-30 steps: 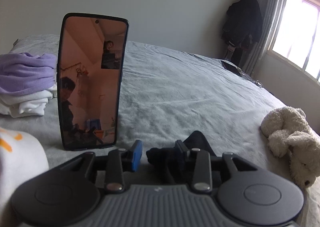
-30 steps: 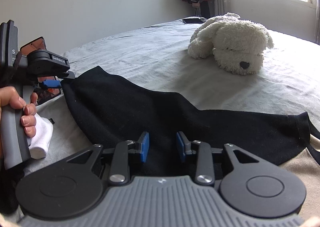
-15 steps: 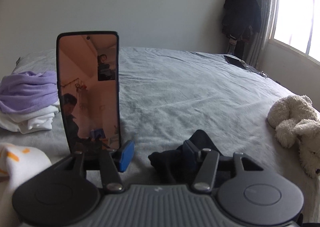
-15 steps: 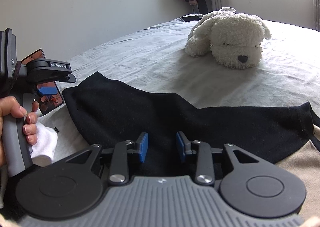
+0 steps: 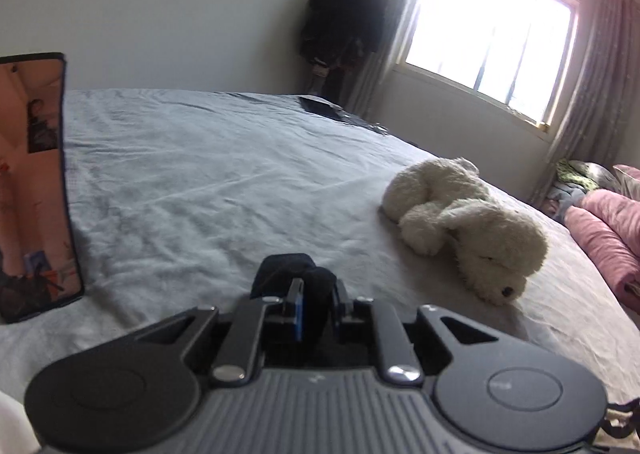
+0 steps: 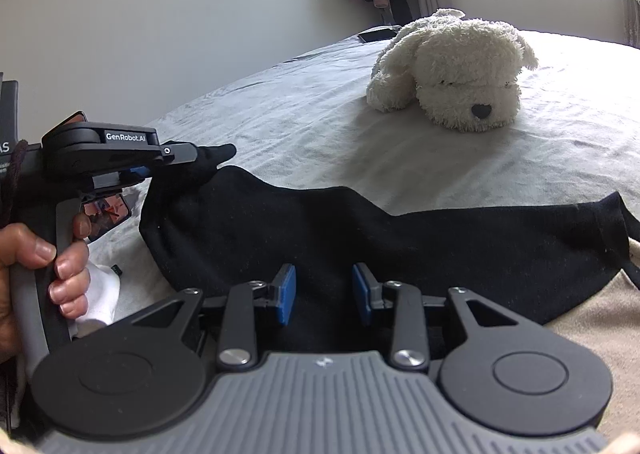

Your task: Fold clothes

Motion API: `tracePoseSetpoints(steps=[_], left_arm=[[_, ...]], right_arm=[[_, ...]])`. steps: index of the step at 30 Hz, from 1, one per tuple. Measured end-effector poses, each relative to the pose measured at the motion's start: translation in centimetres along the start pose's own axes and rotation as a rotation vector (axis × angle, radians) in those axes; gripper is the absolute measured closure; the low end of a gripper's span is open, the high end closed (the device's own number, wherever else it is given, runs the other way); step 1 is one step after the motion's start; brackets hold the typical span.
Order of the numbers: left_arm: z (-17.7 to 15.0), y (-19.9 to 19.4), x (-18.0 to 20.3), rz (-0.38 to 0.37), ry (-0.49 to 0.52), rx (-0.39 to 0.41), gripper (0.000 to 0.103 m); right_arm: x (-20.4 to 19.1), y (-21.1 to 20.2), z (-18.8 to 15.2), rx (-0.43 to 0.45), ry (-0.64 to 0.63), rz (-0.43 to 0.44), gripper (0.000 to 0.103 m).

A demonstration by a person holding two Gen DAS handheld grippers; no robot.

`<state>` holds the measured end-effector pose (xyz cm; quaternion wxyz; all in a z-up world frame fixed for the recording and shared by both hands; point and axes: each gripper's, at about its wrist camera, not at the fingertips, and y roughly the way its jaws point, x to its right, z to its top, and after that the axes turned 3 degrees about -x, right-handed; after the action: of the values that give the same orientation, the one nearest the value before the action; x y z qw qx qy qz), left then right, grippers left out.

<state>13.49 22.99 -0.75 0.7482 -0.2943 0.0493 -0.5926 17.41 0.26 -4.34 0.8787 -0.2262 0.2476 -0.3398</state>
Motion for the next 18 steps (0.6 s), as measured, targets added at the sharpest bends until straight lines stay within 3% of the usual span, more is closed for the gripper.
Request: tracePoseSetpoints(steps=[3, 4, 5, 8, 14, 18], left_arm=[[-1.2, 1.6, 2.0, -0.132, 0.113, -0.165, 0.079], [-1.6, 2.0, 2.5, -0.156, 0.141, -0.212, 0.069], [-2.1, 2.0, 3.1, -0.162, 0.177, -0.220, 0.061], [-2.4, 1.6, 3.9, -0.162, 0.228, -0.219, 0.052], [0.0, 0.1, 2.1, -0.112, 0.064, -0.188, 0.051], [1.4, -0.6, -0.9, -0.069, -0.166, -0.203, 0.050]], right_arm=[[0.0, 0.0, 0.0, 0.000, 0.005, 0.004, 0.067], [0.0, 0.0, -0.1, 0.001, 0.006, 0.005, 0.067], [0.1, 0.0, -0.1, 0.001, 0.008, 0.007, 0.067], [0.2, -0.1, -0.1, 0.001, 0.017, 0.013, 0.067], [0.4, -0.1, 0.0, 0.001, 0.030, 0.021, 0.067], [0.4, -0.1, -0.1, 0.000, 0.031, 0.022, 0.067]])
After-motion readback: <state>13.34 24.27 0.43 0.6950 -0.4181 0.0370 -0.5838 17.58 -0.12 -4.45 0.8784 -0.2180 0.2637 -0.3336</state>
